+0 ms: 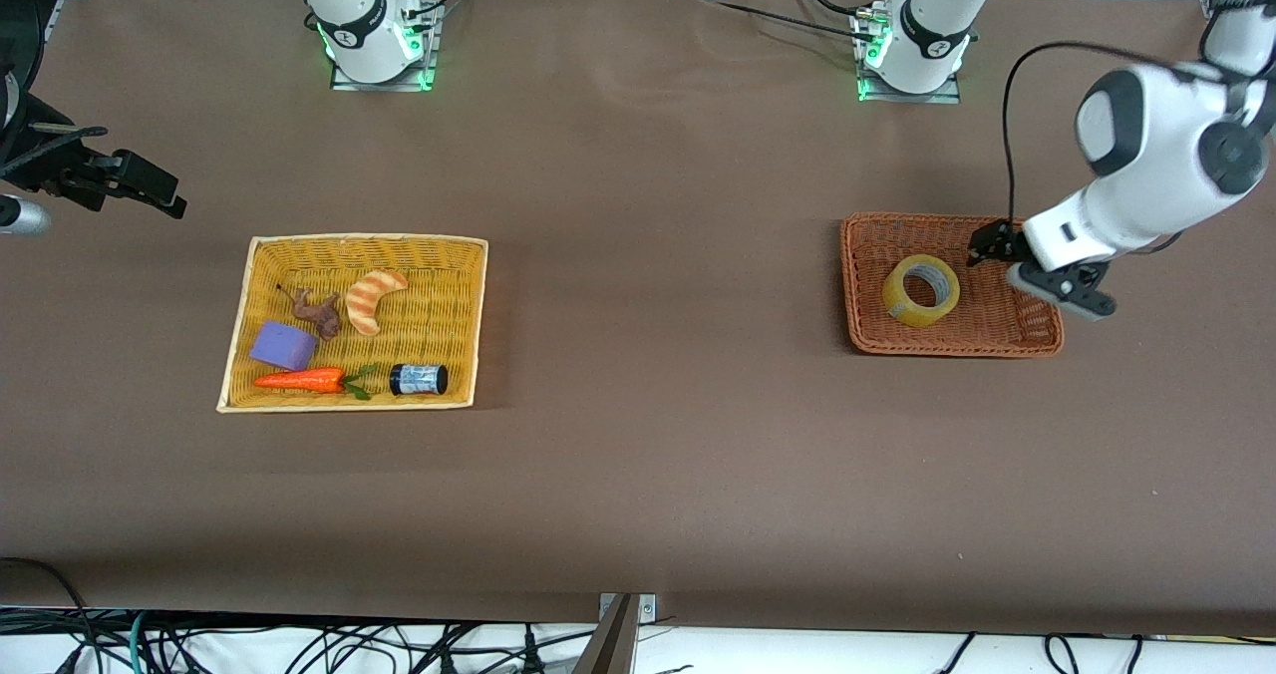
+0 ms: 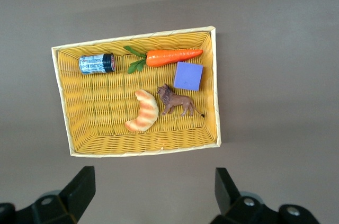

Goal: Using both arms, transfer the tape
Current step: 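Release the tape in the basket and raise the left gripper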

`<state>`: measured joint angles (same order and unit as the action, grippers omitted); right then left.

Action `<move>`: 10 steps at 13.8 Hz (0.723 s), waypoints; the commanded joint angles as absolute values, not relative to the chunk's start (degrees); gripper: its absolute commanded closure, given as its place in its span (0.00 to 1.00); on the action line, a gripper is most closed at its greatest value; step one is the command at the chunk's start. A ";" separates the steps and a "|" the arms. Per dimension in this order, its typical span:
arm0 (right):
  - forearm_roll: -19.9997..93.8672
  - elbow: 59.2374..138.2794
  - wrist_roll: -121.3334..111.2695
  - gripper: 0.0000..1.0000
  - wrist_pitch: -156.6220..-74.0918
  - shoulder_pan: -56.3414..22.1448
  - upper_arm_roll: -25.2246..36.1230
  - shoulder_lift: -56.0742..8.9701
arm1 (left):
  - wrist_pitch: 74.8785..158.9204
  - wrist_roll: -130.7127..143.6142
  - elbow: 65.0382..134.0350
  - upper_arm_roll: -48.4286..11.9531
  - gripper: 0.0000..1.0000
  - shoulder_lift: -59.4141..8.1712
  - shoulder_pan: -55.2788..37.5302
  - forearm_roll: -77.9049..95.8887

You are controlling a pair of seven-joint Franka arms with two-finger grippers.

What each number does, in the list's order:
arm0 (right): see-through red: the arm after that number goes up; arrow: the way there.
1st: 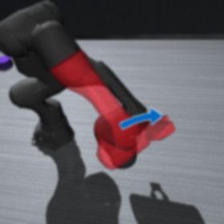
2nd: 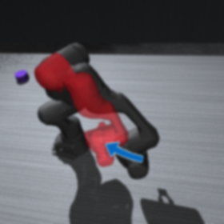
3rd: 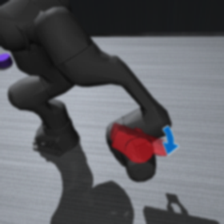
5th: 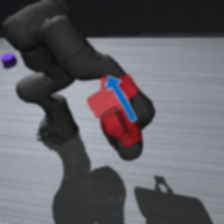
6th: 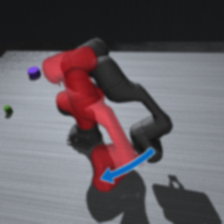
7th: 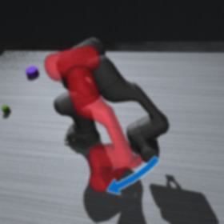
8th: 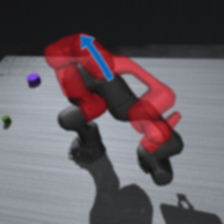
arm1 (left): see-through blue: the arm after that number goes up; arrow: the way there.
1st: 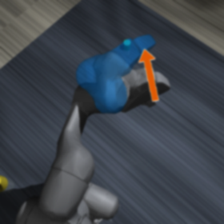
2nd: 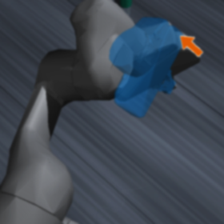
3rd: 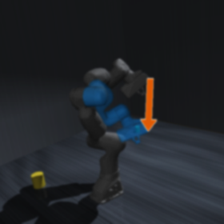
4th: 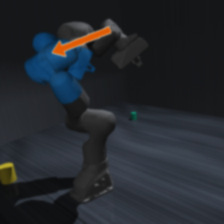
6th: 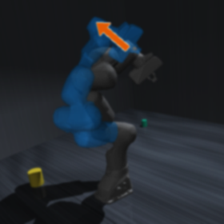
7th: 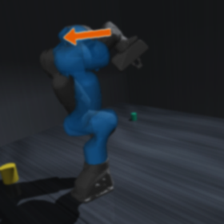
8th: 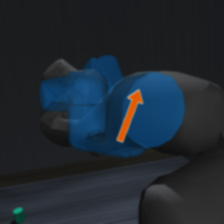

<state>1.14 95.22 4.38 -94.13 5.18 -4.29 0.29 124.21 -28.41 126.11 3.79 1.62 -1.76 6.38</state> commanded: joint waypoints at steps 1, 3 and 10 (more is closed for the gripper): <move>0.44 93.69 3.78 0.00 -93.08 5.45 -4.48 -0.26 | 118.68 -28.39 126.66 3.08 0.00 11.65 -2.02 5.62; 0.44 93.69 3.78 0.00 -93.16 5.45 -4.48 -0.35 | 111.23 -27.95 120.36 1.59 0.00 13.89 -2.02 5.89; 0.44 93.69 3.78 0.00 -93.16 5.54 -4.48 -0.35 | 92.13 -11.09 101.62 -2.20 0.00 9.50 -2.64 1.67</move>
